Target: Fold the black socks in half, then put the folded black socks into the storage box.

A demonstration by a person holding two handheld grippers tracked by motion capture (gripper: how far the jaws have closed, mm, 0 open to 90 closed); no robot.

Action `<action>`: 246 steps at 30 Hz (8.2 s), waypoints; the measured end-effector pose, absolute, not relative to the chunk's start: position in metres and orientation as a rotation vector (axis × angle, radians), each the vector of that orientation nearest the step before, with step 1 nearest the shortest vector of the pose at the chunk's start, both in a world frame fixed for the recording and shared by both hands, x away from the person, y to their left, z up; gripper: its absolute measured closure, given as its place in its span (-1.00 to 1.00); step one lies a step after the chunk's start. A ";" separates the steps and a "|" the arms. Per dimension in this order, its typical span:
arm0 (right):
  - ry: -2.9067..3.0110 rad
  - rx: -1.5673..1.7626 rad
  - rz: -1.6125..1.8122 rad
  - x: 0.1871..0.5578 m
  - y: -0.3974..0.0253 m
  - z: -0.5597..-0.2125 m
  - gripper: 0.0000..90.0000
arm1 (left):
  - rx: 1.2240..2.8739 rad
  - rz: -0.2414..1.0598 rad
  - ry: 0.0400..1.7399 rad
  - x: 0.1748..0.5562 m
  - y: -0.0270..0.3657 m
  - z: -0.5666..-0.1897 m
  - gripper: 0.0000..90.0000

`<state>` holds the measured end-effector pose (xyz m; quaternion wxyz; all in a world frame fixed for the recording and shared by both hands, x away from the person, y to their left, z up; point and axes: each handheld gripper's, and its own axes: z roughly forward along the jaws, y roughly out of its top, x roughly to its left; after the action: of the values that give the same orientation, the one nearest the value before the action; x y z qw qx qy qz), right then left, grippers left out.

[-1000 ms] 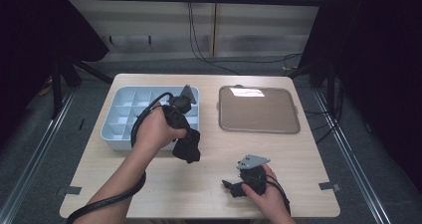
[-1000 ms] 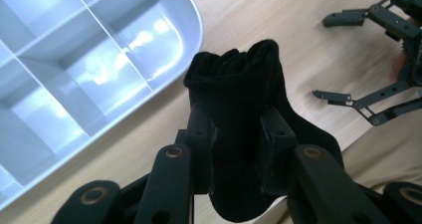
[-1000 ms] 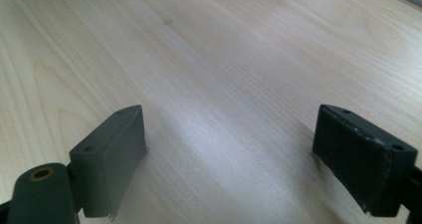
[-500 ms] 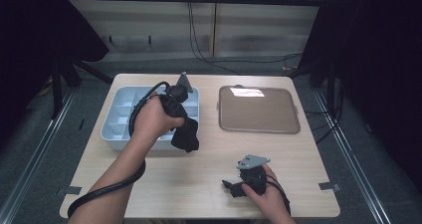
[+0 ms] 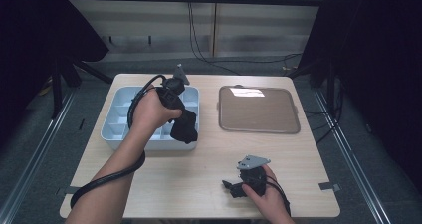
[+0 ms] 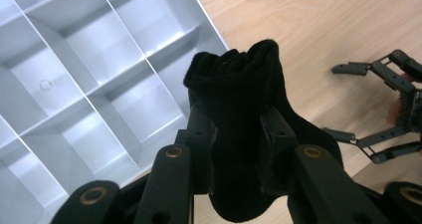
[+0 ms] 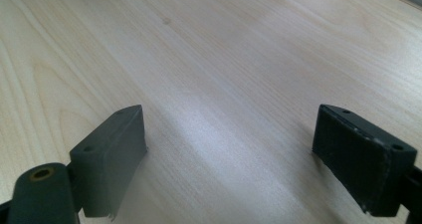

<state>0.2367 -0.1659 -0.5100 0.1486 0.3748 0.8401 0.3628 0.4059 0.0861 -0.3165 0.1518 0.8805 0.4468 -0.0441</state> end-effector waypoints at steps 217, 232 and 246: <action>2.421 1.068 1.047 0.236 -0.166 -0.510 -0.71 | 2.690 -0.070 1.321 0.438 0.053 -0.384 1.00; 2.419 1.068 1.049 0.236 -0.166 -0.510 -0.71 | 2.700 -0.104 1.310 0.436 0.045 -0.411 1.00; 2.419 1.068 1.050 0.236 -0.166 -0.510 -0.71 | 2.712 -0.126 1.284 0.435 0.041 -0.423 1.00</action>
<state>0.2365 -0.1658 -0.5103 0.1476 0.3713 0.8410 0.3648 0.4353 0.0414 -0.4234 0.0689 0.9009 0.4265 -0.0418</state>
